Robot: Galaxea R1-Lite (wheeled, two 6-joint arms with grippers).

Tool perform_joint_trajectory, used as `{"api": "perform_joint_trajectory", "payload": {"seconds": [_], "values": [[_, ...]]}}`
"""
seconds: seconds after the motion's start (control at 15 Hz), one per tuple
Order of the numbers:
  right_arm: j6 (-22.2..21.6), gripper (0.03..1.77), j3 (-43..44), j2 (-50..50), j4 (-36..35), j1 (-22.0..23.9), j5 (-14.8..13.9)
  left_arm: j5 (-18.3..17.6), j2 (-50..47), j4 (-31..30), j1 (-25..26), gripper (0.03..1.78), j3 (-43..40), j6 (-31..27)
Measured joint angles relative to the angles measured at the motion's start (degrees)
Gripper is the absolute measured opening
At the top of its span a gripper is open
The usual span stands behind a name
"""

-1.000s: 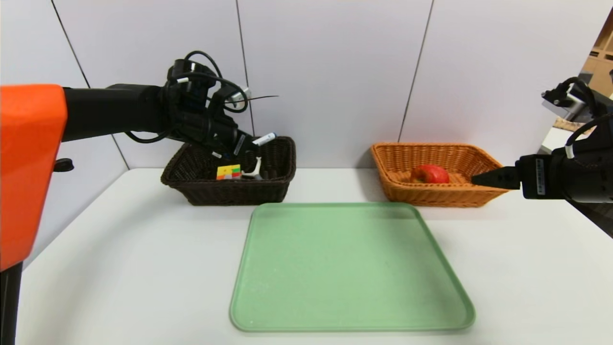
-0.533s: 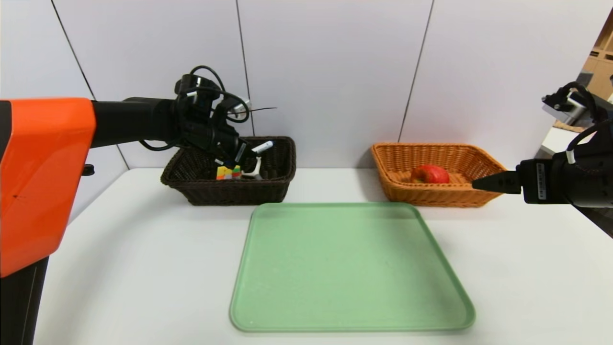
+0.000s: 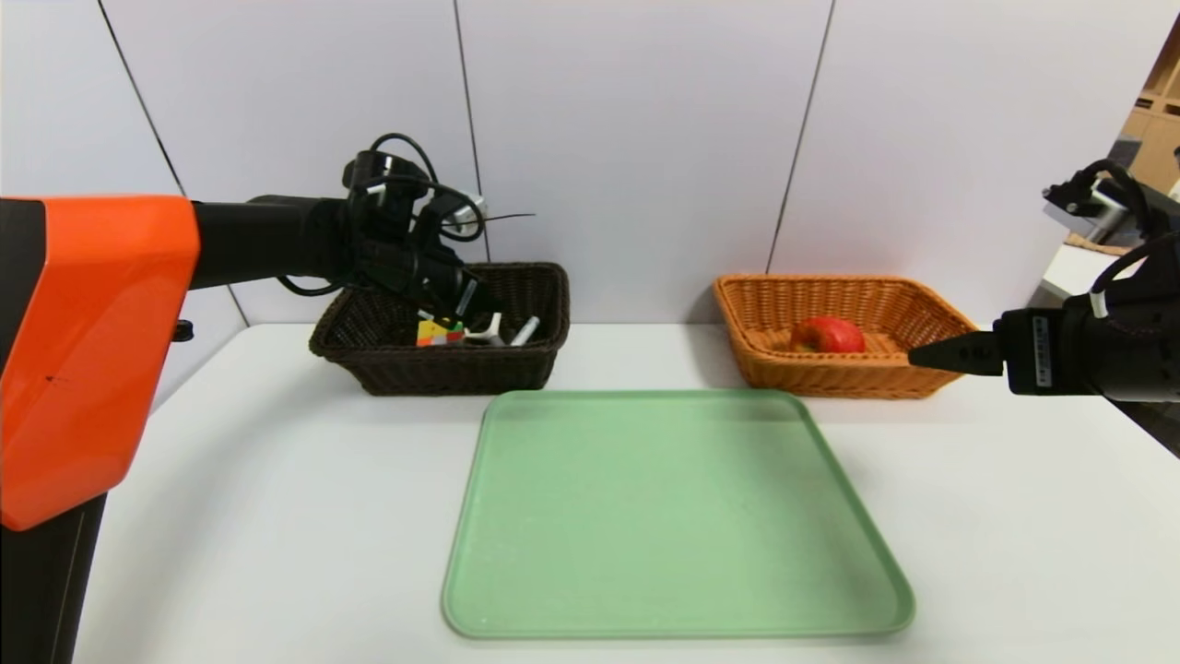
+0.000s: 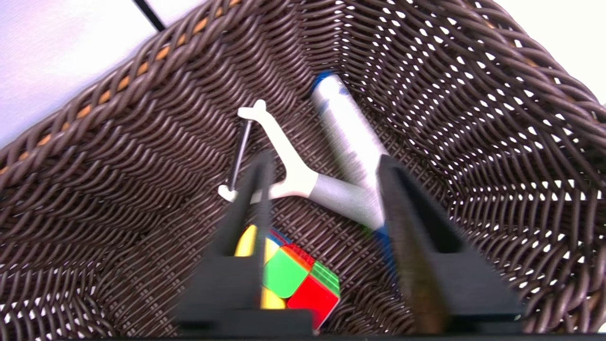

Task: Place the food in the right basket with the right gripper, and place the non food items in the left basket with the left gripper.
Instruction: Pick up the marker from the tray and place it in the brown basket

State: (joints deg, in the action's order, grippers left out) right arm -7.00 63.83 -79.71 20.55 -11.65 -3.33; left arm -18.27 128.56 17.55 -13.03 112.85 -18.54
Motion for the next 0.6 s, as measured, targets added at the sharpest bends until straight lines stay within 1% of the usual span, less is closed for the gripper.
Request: {"api": "perform_joint_trajectory", "payload": {"seconds": [0.13,0.27,0.47,0.6], "values": [[0.0,1.7,0.0,0.0,0.0,0.0,0.0,0.1,-0.1,-0.1,0.0,1.06,0.0,0.1],[0.0,1.7,0.0,0.1,0.0,0.0,-0.1,0.9,-1.3,0.1,0.0,1.21,0.0,0.0],[0.6,1.7,0.8,0.3,-0.2,0.3,-0.2,1.7,-6.2,0.8,0.0,1.37,-0.6,0.2],[3.0,1.7,1.3,0.5,-0.1,0.4,-0.2,3.8,-12.3,2.5,0.0,1.44,-1.6,0.7]]}}
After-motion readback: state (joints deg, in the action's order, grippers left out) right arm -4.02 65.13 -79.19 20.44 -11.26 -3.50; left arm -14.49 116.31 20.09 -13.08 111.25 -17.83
